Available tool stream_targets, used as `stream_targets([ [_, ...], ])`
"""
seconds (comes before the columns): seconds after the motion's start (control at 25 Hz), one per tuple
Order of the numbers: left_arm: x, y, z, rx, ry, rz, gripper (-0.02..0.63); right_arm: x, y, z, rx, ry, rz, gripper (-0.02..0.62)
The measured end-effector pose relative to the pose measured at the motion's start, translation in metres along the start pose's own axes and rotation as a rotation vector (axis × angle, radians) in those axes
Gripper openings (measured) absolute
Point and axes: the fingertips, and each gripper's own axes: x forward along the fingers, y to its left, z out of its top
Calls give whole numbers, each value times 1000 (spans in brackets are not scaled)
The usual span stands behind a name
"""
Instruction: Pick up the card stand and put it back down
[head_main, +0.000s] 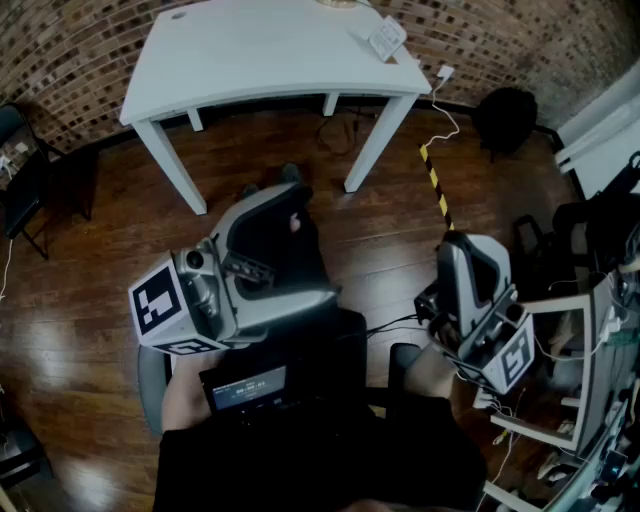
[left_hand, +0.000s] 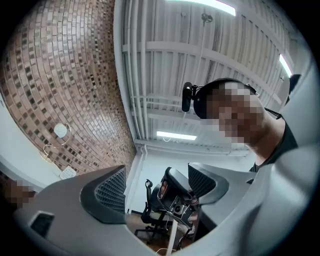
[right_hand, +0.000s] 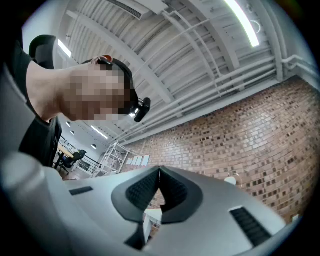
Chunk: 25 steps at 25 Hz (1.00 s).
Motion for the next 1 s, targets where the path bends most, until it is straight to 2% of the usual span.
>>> stream_targets([
  [0.2,2,47,-13,-74,12,17,379,32,-39,-35,56,94,-26,15],
  [0.28,8,66,-13,-76,0,27,379,20,-55,-51,89,102,-50,17],
  [0.44,8,97,-21,-107,7,26,379,20,-83,-82,122,141,-84,61],
  [0.64,5,142,-23,-98,7,59,379,34,-106,-111,189,172,-116,64],
  [1.0,14,174,-12,-96,33,-21,379,65,-137,-110,120,133,-183,69],
])
